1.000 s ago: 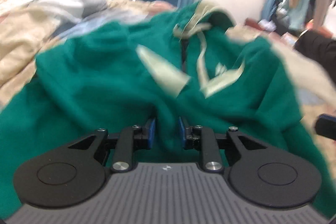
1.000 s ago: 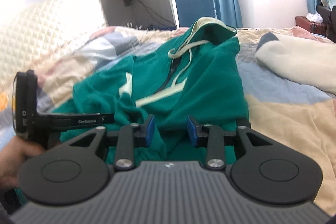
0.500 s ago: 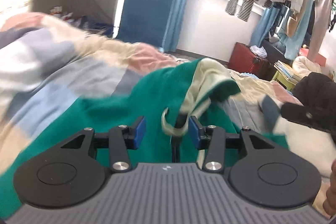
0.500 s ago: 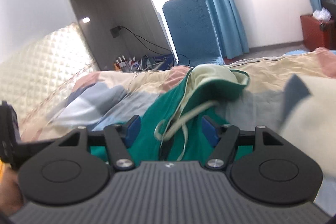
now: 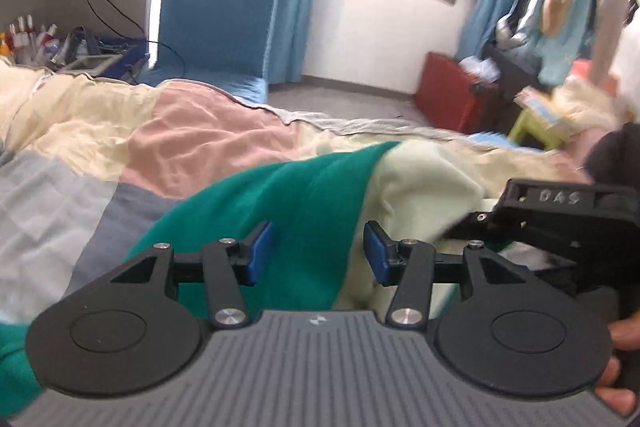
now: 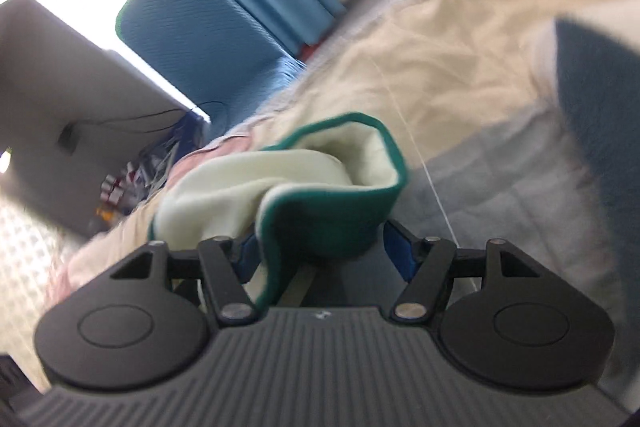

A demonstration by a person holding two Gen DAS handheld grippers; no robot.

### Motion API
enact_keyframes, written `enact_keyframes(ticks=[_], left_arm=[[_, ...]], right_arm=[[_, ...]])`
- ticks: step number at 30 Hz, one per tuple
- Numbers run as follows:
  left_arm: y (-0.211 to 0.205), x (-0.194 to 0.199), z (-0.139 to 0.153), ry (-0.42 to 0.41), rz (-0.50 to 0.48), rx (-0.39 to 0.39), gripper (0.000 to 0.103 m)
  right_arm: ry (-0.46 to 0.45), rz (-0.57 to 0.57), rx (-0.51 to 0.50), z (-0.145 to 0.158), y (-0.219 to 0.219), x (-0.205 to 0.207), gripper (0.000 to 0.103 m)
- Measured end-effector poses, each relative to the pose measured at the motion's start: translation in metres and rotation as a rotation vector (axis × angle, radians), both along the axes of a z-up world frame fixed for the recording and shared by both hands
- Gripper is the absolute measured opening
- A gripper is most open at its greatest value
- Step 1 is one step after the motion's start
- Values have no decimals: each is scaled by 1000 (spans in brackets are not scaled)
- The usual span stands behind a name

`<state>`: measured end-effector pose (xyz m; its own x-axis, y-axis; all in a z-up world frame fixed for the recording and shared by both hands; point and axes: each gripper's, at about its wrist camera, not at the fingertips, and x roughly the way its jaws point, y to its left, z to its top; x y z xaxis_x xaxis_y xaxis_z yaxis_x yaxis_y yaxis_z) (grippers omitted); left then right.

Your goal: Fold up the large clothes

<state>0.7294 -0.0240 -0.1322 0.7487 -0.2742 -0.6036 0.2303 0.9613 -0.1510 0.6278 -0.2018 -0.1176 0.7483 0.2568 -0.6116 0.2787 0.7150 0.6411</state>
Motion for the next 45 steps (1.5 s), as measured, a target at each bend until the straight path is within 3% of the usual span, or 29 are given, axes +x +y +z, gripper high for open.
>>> enact_keyframes(ticks=[3, 5, 6, 7, 9, 11, 13, 19, 21, 23, 27, 30, 34, 38, 41, 45], left_arm=[[-20, 14, -9, -55, 63, 90, 56], [-28, 22, -14, -42, 87, 134, 53], [-28, 24, -15, -27, 93, 136, 41], [-26, 25, -15, -2, 107, 119, 29], [-17, 20, -8, 9, 124, 70, 20], [-7, 7, 6, -14, 125, 26, 17], [1, -11, 23, -39, 119, 34, 15], [58, -95, 76, -129, 157, -90, 14], [76, -129, 90, -135, 185, -155, 14], [86, -167, 106, -170, 187, -165, 14], [106, -252, 129, -219, 200, -191, 14], [118, -320, 134, -245, 209, -202, 14], [132, -409, 124, -223, 229, -254, 14], [136, -486, 97, -214, 245, -247, 14], [148, -522, 64, -128, 253, -319, 14], [158, -536, 25, -5, 279, -383, 15]], right_arm=[[16, -24, 67, -14, -5, 15, 66], [15, -1, 29, -17, -2, 22, 66], [6, 21, -7, -16, 1, 24, 63], [-10, 43, -38, -13, 4, 24, 59], [-43, 65, -72, -6, 5, 22, 37], [-71, 92, -105, 5, 12, 16, 22], [-139, 124, -158, 25, 21, 1, 19], [-432, 260, -351, 109, 58, -80, 17], [-494, 302, -379, 130, 69, -112, 16], [-566, 340, -442, 149, 84, -152, 16], [-711, 414, -593, 172, 114, -238, 16], [-762, 445, -632, 175, 124, -298, 16], [-811, 503, -701, 169, 139, -379, 16], [-825, 565, -750, 150, 146, -439, 16], [-790, 647, -784, 125, 153, -471, 17], [-711, 715, -837, 89, 163, -492, 18]])
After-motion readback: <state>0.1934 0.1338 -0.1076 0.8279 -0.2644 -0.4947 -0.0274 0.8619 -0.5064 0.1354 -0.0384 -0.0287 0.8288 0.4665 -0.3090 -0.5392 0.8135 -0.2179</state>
